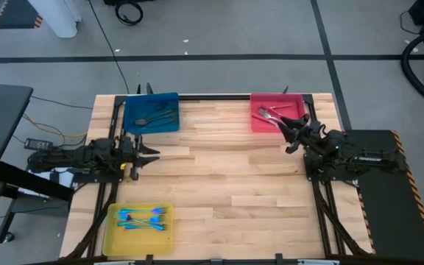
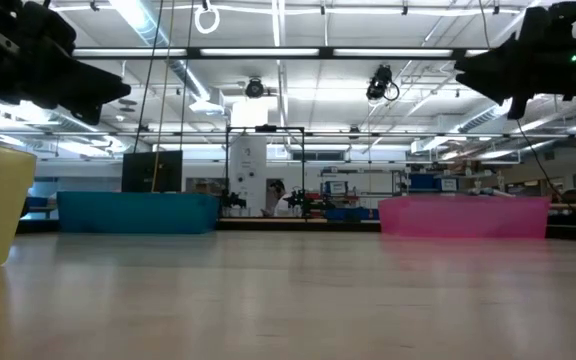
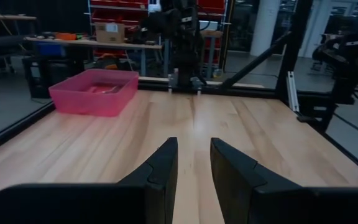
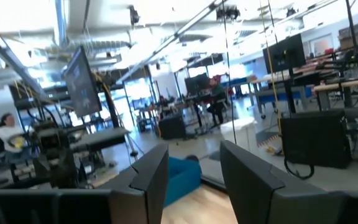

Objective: Sort silverware by color (type)
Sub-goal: Return to Home Position

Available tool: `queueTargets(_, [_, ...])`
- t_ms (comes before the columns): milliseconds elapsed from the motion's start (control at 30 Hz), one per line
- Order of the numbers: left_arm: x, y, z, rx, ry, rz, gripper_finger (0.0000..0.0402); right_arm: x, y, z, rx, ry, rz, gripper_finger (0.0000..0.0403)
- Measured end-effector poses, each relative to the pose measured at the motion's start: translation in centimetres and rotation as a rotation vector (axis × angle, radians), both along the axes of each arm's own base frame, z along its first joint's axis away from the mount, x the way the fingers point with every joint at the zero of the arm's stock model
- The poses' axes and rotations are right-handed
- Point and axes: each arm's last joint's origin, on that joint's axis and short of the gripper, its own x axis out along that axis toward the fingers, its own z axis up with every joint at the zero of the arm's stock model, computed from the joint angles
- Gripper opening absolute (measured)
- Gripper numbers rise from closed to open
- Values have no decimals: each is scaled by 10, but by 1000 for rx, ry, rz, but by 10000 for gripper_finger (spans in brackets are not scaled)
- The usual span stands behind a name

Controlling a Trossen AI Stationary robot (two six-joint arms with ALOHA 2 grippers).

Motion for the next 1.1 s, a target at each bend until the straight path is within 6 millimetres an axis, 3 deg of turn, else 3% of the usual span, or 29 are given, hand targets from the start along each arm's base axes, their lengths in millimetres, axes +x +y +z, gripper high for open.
queueTargets(267, [0,1,0,0,-1,11,96,-8,1,7,-13,-91,-4,154])
queueTargets(1100, [3,0,-3,1,-96,0,96,-8,0,7,-13,-91,-17,154])
